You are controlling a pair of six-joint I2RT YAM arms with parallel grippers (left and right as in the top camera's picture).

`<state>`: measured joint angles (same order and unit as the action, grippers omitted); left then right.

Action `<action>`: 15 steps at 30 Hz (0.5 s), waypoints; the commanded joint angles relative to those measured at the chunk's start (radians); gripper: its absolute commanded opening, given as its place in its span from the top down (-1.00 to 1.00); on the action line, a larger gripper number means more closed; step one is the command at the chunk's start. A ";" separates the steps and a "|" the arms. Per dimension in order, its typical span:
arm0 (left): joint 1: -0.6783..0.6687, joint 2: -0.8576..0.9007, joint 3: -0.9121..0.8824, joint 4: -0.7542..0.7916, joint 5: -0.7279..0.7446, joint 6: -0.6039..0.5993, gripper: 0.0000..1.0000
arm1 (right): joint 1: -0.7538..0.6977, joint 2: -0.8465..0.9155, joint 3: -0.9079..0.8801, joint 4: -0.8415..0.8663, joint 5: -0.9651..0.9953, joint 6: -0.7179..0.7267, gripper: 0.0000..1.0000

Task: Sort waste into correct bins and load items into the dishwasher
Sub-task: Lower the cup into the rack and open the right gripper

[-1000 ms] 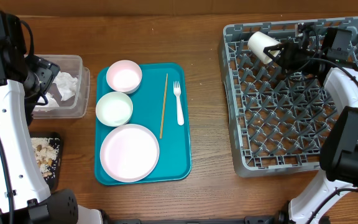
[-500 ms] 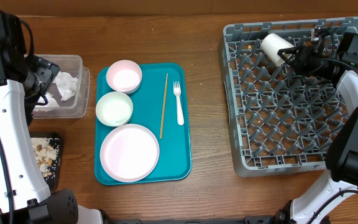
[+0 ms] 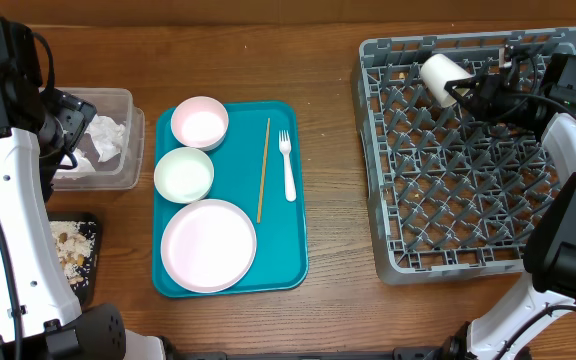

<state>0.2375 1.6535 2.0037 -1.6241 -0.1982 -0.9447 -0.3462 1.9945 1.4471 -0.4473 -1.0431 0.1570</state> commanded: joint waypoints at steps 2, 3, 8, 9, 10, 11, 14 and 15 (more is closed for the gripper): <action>0.003 0.005 0.007 0.002 -0.003 -0.021 -1.00 | -0.002 -0.029 0.013 -0.048 -0.005 -0.002 0.92; 0.004 0.005 0.007 0.002 -0.003 -0.021 -1.00 | -0.002 -0.029 0.013 -0.056 -0.003 -0.006 0.92; 0.004 0.006 0.007 0.002 -0.003 -0.021 -1.00 | -0.001 -0.029 0.013 -0.083 0.040 -0.028 0.92; 0.004 0.006 0.007 0.002 -0.003 -0.021 -1.00 | 0.000 -0.029 0.013 -0.070 0.026 -0.034 0.92; 0.004 0.006 0.007 0.002 -0.003 -0.021 -1.00 | 0.000 -0.029 0.013 -0.059 0.008 -0.034 0.92; 0.004 0.006 0.007 0.002 -0.003 -0.021 -1.00 | 0.000 -0.029 0.013 -0.044 -0.014 -0.034 0.92; 0.004 0.006 0.007 0.002 -0.003 -0.021 -1.00 | 0.000 -0.029 0.013 -0.011 -0.060 -0.034 0.92; 0.004 0.006 0.007 0.002 -0.003 -0.021 -1.00 | 0.002 -0.029 0.013 -0.003 -0.062 -0.034 0.92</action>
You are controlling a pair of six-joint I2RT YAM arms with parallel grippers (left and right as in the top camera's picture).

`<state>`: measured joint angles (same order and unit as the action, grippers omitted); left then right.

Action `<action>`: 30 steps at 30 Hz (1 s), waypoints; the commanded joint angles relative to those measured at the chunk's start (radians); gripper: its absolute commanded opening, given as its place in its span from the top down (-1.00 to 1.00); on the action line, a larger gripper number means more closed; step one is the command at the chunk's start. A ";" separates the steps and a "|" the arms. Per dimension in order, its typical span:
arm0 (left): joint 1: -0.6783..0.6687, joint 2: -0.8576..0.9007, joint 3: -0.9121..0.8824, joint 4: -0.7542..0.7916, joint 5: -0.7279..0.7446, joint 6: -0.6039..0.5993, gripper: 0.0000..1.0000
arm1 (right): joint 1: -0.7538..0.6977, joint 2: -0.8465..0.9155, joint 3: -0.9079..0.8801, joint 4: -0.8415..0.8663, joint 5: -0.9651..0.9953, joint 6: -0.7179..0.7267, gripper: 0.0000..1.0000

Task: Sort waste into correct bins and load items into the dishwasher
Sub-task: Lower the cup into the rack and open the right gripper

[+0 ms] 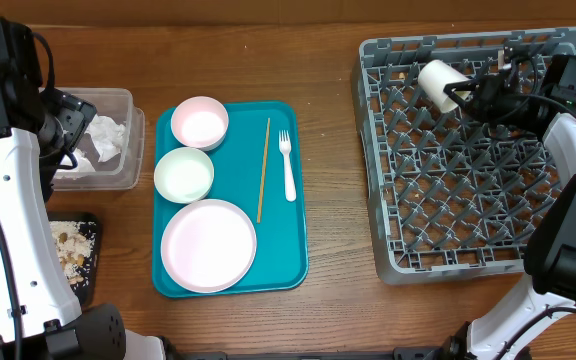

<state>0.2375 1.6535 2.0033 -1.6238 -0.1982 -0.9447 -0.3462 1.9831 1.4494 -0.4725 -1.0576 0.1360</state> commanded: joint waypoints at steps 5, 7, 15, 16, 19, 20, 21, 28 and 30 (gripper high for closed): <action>0.004 0.006 0.007 0.002 -0.003 -0.021 -1.00 | 0.033 -0.011 0.010 0.045 -0.039 -0.014 0.92; 0.004 0.006 0.008 0.002 -0.003 -0.021 -1.00 | 0.040 -0.005 0.010 0.043 -0.001 -0.013 0.92; 0.004 0.006 0.007 0.001 -0.003 -0.021 -1.00 | 0.043 0.019 0.010 0.037 0.052 -0.013 0.92; 0.004 0.007 0.007 0.002 -0.003 -0.021 -1.00 | 0.043 0.019 0.010 0.035 0.064 -0.013 0.92; 0.004 0.006 0.008 0.001 -0.003 -0.021 -1.00 | 0.043 0.019 0.010 0.021 0.081 -0.013 0.91; 0.004 0.007 0.007 0.002 -0.003 -0.021 -1.00 | 0.043 0.019 0.010 0.020 0.088 -0.013 0.89; 0.004 0.007 0.007 0.002 -0.003 -0.021 -1.00 | 0.043 0.019 0.010 0.014 0.109 -0.013 0.85; 0.004 0.007 0.008 0.002 -0.003 -0.021 -1.00 | 0.042 0.017 0.011 -0.037 0.239 -0.013 0.76; 0.003 0.007 0.007 0.002 -0.003 -0.021 -1.00 | 0.038 0.008 0.013 -0.046 0.246 -0.013 0.68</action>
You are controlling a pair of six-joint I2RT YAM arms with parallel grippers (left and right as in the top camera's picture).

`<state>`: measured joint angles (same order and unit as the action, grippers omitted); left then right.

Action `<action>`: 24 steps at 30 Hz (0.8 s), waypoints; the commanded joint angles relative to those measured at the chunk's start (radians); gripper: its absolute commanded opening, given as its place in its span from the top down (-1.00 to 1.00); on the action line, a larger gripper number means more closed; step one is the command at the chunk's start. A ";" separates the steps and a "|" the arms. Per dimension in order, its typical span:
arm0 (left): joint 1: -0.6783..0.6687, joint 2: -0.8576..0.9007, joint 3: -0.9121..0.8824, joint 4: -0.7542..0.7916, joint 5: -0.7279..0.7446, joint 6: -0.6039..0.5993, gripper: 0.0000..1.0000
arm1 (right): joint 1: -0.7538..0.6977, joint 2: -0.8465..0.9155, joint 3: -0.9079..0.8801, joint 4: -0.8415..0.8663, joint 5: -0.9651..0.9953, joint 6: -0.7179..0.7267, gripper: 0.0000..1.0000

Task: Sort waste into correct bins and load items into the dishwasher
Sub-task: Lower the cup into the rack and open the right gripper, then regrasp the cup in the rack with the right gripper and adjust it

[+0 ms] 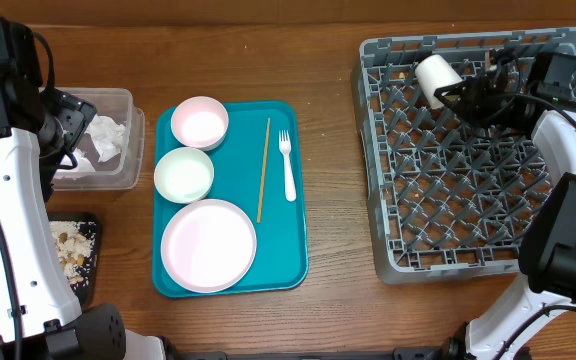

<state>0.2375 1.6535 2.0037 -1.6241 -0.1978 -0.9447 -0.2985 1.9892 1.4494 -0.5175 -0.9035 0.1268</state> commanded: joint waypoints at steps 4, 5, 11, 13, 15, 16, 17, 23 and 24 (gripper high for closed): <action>0.004 0.007 0.007 0.002 -0.003 -0.021 -1.00 | -0.024 -0.033 0.013 -0.017 0.102 0.000 0.59; 0.004 0.007 0.007 0.002 -0.003 -0.021 -1.00 | -0.030 -0.050 0.013 -0.028 0.104 0.000 0.50; 0.004 0.007 0.007 0.002 -0.003 -0.021 -1.00 | -0.039 -0.167 0.013 -0.140 0.256 0.020 0.34; 0.004 0.007 0.007 0.002 -0.003 -0.021 -1.00 | -0.039 -0.206 0.013 -0.172 0.306 0.061 0.29; 0.004 0.007 0.007 0.002 -0.003 -0.021 -1.00 | -0.039 -0.244 0.013 -0.197 0.341 0.095 0.28; 0.004 0.007 0.007 0.002 -0.003 -0.021 -1.00 | -0.039 -0.259 0.013 -0.204 0.358 0.110 0.28; 0.004 0.007 0.007 0.002 -0.003 -0.021 -1.00 | -0.039 -0.285 0.013 -0.211 0.380 0.114 0.22; 0.004 0.007 0.007 0.002 -0.003 -0.021 -1.00 | -0.014 -0.347 0.012 -0.185 0.399 0.113 -0.02; 0.004 0.007 0.007 0.002 -0.003 -0.021 -1.00 | 0.004 -0.343 0.012 -0.164 0.425 0.112 0.01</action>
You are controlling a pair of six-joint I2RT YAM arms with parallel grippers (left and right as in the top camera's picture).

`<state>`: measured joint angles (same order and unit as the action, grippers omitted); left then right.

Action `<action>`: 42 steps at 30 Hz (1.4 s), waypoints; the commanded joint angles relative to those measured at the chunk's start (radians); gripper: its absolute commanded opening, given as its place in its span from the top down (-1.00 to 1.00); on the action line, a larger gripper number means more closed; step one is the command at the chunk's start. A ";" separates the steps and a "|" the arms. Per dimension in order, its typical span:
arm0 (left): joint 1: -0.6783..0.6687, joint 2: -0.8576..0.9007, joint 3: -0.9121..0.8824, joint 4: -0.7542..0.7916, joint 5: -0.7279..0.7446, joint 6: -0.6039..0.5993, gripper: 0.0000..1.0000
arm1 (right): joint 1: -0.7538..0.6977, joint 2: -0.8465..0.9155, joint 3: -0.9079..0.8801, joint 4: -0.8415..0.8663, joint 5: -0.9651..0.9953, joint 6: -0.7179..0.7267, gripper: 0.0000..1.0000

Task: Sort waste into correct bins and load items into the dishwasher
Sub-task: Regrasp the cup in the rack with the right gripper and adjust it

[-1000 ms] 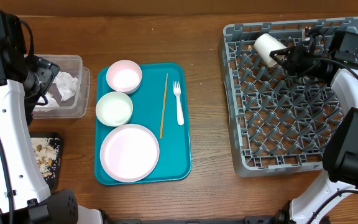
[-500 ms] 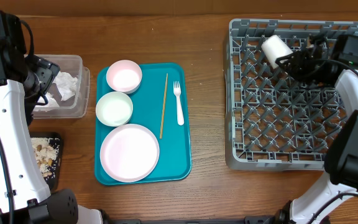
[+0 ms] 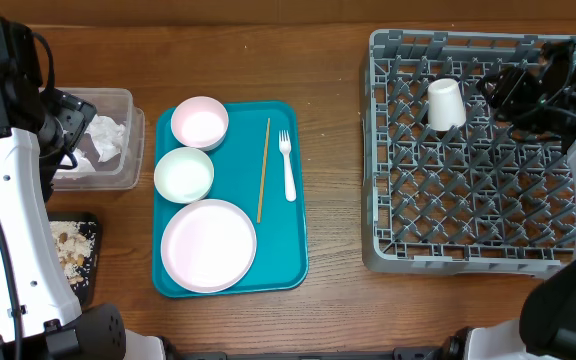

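Note:
A white cup [image 3: 445, 103] stands mouth down in the far part of the grey dish rack [image 3: 468, 262]. My right gripper [image 3: 492, 92] hangs just right of the cup, open and apart from it. On the teal tray [image 3: 288, 262] lie a pink bowl [image 3: 199, 122], a pale green bowl [image 3: 183, 174], a pink plate [image 3: 208, 245], a wooden chopstick [image 3: 263, 168] and a white fork [image 3: 287, 165]. My left gripper [image 3: 71, 128] hovers over the clear bin [image 3: 128, 135], which holds crumpled tissue [image 3: 106, 137]; its fingers are too hidden to tell their state.
A black tray with food scraps [image 3: 74, 250] lies at the lower left, partly under my left arm. The dish rack fills the right side of the wooden table, and the teal tray sits in the middle.
My right gripper has let go of the white cup, which now stands mouth down in the rack, and has drawn back to the right. The rack now lies square. The left arm has not moved.
My right gripper held the white cup on its side over the rack's far end, and the rack sat skewed. At the following moments the cup was slightly further left and back. Now the cup stands inverted in the rack, free of the gripper.

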<state>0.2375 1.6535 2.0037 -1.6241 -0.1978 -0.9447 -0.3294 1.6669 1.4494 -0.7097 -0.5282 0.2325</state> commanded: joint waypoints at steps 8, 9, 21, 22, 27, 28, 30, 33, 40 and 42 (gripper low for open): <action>0.004 0.007 0.007 0.002 -0.003 -0.021 -1.00 | 0.266 0.069 0.012 0.207 0.491 -0.053 0.70; 0.004 0.007 0.007 0.002 -0.003 -0.021 -1.00 | 0.290 0.098 0.012 0.234 0.527 -0.066 0.74; 0.004 0.007 0.007 0.002 -0.003 -0.021 -1.00 | 0.314 0.193 0.012 0.279 0.662 -0.077 0.93; 0.004 0.007 0.007 0.002 -0.003 -0.021 -1.00 | 0.314 0.193 0.012 0.275 0.663 -0.077 0.92; 0.004 0.007 0.007 0.002 -0.003 -0.021 -1.00 | 0.314 0.204 0.010 0.253 0.662 -0.084 0.92; 0.004 0.007 0.007 0.002 -0.003 -0.021 -1.00 | 0.314 0.214 0.010 0.255 0.662 -0.084 0.92; 0.004 0.007 0.007 0.002 -0.003 -0.021 -1.00 | 0.314 0.242 0.010 0.260 0.659 -0.084 0.92; 0.004 0.007 0.007 0.002 -0.003 -0.021 -1.00 | 0.314 0.275 0.010 0.259 0.660 -0.085 0.92; 0.004 0.007 0.007 0.002 -0.003 -0.021 -1.00 | 0.314 0.273 0.036 0.195 0.758 -0.110 0.93; 0.004 0.007 0.007 0.002 -0.003 -0.021 -1.00 | 0.314 0.273 0.072 0.127 0.792 -0.110 0.92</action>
<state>0.2375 1.6543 2.0037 -1.6241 -0.1982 -0.9447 -0.0113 1.9209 1.4853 -0.5110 0.1761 0.1295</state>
